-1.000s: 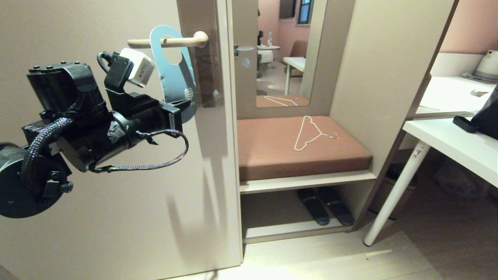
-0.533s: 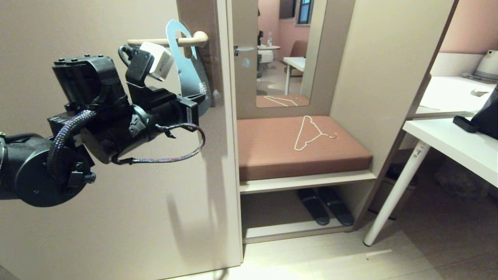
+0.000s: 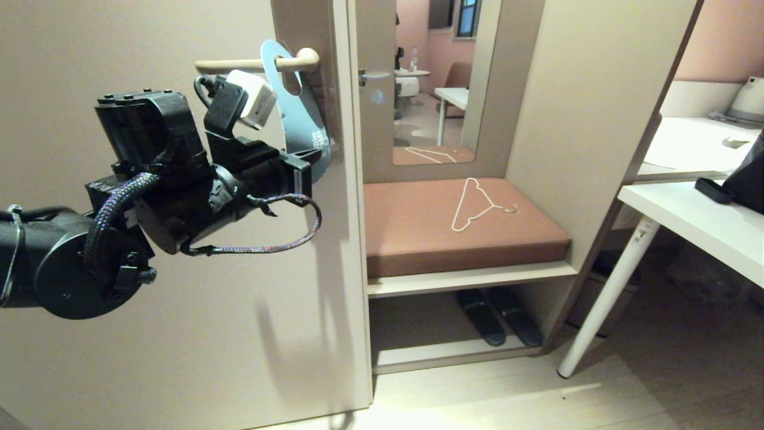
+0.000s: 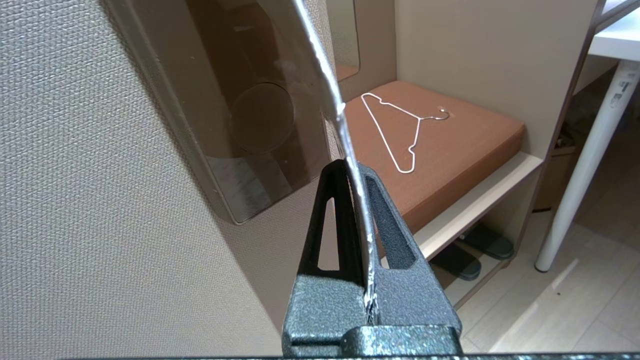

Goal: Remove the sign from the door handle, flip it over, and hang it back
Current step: Hang the sign back with the other side facing out

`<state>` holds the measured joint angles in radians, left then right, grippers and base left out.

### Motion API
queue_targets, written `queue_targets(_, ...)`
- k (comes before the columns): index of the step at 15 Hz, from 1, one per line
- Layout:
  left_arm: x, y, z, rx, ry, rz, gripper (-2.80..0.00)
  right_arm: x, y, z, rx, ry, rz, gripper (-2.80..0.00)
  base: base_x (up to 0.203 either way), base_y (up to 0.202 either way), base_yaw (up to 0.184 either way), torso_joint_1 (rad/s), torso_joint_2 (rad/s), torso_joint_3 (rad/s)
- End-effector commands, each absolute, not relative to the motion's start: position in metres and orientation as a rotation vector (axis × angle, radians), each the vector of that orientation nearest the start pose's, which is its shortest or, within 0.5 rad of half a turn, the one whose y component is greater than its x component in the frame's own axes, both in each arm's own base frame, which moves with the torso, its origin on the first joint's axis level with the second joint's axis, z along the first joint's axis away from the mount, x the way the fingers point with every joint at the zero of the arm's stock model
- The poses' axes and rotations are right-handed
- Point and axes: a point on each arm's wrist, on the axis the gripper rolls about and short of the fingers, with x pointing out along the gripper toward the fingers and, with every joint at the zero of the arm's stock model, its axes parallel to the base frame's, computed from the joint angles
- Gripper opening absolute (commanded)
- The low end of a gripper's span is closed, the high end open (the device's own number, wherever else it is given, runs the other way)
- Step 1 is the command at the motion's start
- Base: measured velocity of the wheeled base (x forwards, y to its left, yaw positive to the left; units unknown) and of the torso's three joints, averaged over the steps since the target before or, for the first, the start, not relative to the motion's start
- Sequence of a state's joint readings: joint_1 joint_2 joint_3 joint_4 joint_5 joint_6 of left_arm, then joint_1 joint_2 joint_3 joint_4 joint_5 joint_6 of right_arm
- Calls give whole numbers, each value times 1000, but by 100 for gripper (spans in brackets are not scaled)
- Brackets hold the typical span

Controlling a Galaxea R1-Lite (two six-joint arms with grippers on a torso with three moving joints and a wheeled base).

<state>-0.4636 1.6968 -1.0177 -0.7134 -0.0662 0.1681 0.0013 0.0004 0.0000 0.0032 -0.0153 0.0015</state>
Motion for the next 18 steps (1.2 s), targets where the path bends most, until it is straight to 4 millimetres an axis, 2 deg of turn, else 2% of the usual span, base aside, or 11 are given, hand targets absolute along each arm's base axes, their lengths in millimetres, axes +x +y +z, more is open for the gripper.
queue_targets(1, 288, -146, 251, 158, -84, -523, -280, -23, 0, 75, 2, 3, -14, -280, 0, 0, 0, 0, 0, 0)
queue_targets(2, 288, -146, 251, 158, -84, -523, -280, -23, 0, 75, 2, 3, -14, -280, 0, 0, 0, 0, 0, 0)
queue_targets(3, 288, -146, 251, 159, -83, -523, -27, -23, 0, 75, 2, 3, -14, -280, 0, 0, 0, 0, 0, 0)
queue_targets(4, 288, -146, 251, 158, -86, -524, 0, -23, 0, 75, 2, 3, -14, -280, 0, 0, 0, 0, 0, 0)
queue_targets(11, 278, -141, 257, 148, -106, -529, 0, -23, 0, 75, 2, 3, -14, -280, 0, 0, 0, 0, 0, 0)
queue_targets(15, 263, -131, 261, 140, -114, -515, 0, -23, 0, 75, 2, 3, -15, -280, 0, 0, 0, 0, 0, 0)
queue_targets(18, 256, -117, 256, 142, -92, -485, 0, -23, 0, 75, 2, 3, -14, -280, 0, 0, 0, 0, 0, 0)
